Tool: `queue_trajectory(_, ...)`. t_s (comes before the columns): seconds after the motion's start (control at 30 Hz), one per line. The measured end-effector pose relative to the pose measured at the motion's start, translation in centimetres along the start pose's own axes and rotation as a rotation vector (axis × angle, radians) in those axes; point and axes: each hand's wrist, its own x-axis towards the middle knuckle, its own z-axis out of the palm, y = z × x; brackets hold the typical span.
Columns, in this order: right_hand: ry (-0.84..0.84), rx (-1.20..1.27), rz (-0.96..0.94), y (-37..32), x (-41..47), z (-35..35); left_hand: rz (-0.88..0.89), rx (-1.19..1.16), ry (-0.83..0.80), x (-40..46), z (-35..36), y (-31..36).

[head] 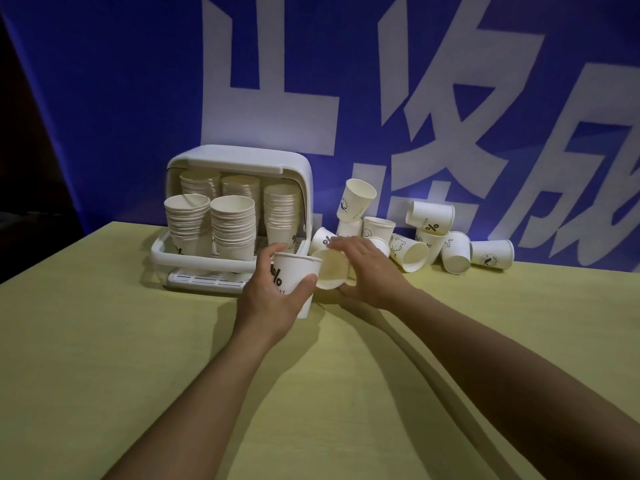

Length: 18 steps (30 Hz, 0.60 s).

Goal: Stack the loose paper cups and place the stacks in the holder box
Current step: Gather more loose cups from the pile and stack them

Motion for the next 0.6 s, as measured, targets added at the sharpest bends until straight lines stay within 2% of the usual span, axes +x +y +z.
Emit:
queue_trajectory(0.13, 0.132, 0.292, 0.204, 0.1, -1.0, -1.8, 0.018, -0.019, -0.081, -0.4, 0.2, 0.1)
queue_trajectory(0.27, 0.203, 0.428, 0.272, 0.1, -2.0, -4.0, 0.063, 0.013, -0.19, -1.5, 0.5, 0.6)
queue_trajectory(0.37, 0.263, 0.62, 0.301, -0.8, -2.8, -5.7, 0.077, 0.028, -0.235, -2.2, 0.7, 1.1)
queue_trajectory(0.47, 0.246, 0.765, 0.324, -2.3, -3.6, -6.0, 0.073, 0.041, -0.253, -2.4, 0.8, 1.4)
queue_trajectory(0.6, 0.101, 0.764, 0.279, -3.9, -4.6, -4.5, 0.095, 0.092, -0.244, -2.5, 0.7, 1.4)
